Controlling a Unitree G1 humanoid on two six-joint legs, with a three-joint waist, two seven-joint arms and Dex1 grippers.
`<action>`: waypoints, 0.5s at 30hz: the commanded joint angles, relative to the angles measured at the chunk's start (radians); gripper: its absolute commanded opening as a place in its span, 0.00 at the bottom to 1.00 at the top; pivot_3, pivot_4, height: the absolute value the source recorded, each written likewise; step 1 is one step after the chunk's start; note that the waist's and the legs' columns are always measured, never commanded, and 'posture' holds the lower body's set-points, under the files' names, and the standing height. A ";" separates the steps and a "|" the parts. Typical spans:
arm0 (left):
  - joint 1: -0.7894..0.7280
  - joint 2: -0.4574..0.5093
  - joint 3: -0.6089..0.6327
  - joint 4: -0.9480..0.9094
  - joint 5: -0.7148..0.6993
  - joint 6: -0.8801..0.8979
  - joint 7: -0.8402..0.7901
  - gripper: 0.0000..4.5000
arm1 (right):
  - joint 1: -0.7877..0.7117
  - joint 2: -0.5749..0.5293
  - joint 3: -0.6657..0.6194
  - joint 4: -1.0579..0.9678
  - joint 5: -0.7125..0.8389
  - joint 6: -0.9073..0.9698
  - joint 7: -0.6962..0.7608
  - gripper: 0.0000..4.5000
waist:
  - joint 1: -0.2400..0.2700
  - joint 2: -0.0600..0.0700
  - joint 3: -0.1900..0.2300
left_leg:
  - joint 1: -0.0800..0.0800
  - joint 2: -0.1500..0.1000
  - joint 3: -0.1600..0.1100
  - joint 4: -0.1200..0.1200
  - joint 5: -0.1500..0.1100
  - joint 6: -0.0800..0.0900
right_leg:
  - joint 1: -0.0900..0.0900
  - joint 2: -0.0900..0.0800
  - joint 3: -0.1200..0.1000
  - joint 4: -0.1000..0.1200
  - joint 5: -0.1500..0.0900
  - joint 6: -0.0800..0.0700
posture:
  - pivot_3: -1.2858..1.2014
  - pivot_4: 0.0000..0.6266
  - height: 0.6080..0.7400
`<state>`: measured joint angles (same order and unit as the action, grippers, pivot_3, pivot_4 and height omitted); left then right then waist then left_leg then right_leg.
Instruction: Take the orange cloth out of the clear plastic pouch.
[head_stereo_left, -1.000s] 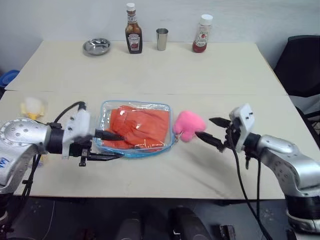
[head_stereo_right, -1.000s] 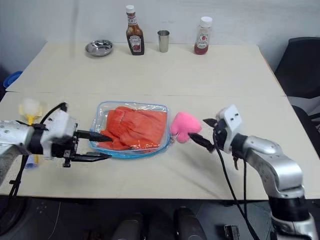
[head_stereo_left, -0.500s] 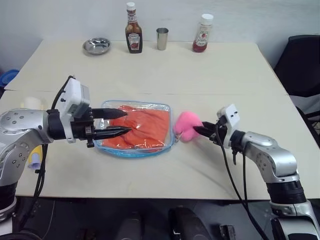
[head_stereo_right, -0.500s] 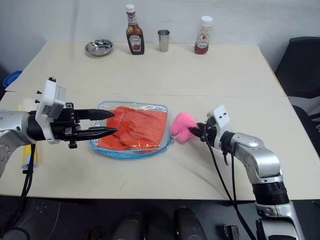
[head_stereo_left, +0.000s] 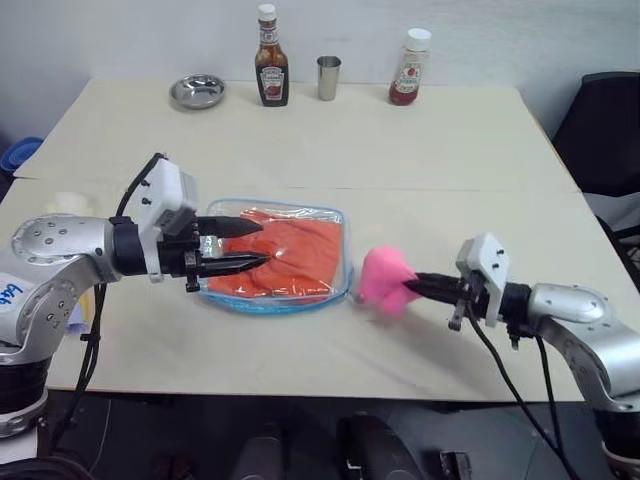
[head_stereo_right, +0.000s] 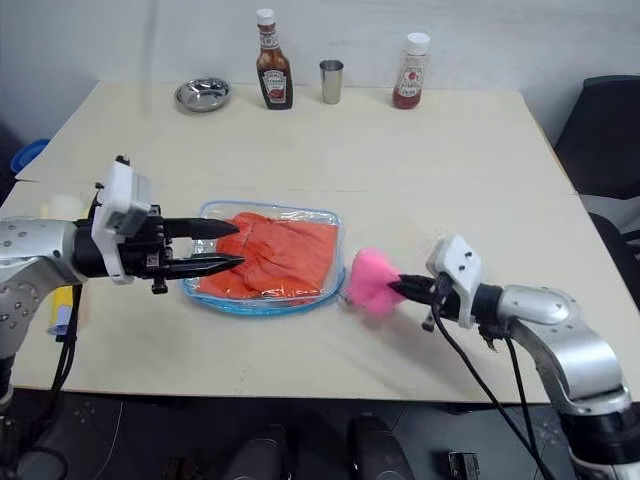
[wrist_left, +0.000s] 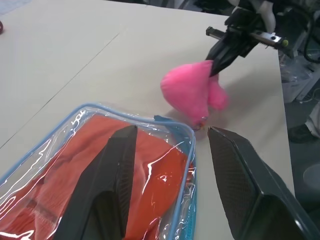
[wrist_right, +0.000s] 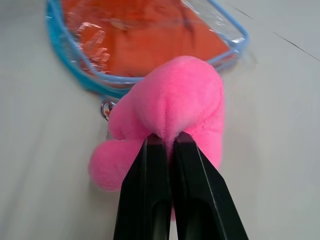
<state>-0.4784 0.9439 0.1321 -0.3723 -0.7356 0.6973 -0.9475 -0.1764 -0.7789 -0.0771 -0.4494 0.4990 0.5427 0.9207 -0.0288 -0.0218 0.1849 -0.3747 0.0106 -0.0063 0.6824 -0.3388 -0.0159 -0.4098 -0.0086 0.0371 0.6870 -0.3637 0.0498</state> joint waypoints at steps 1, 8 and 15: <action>-0.045 -0.008 -0.027 0.016 0.032 -0.035 -0.031 0.53 | -0.015 -0.001 0.016 -0.100 0.027 -0.013 0.009 0.01 | -0.002 0.000 0.000 | 0.000 0.000 0.000 0.000 0.000 0.000 | 0.000 0.000 0.000 0.000 0.000 0.000 | 0.52 0.24 1.00; -0.070 -0.039 -0.061 0.028 0.057 -0.041 -0.055 0.53 | 0.091 -0.057 0.009 -0.221 0.128 0.131 0.015 0.01 | 0.005 0.000 0.000 | 0.000 0.000 -0.001 0.000 0.000 0.000 | 0.000 0.000 0.000 0.000 0.000 0.000 | 0.52 0.24 1.00; -0.072 -0.064 -0.112 0.020 0.101 -0.057 -0.071 0.53 | 0.111 0.009 0.148 -0.226 -0.062 -0.052 -0.052 0.01 | 0.000 0.000 0.000 | 0.001 0.000 0.000 0.000 0.000 0.000 | 0.001 0.000 0.000 0.000 0.000 0.000 | 0.52 0.24 1.00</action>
<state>-0.5369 0.8776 0.0166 -0.3375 -0.6439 0.6544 -1.0101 -0.0493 -0.7786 0.0463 -0.6608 0.4848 0.5665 0.8742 -0.0293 -0.0223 0.1847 -0.3739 0.0106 -0.0067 0.6827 -0.3387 -0.0161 -0.4093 -0.0080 0.0373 0.6872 -0.3637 0.0498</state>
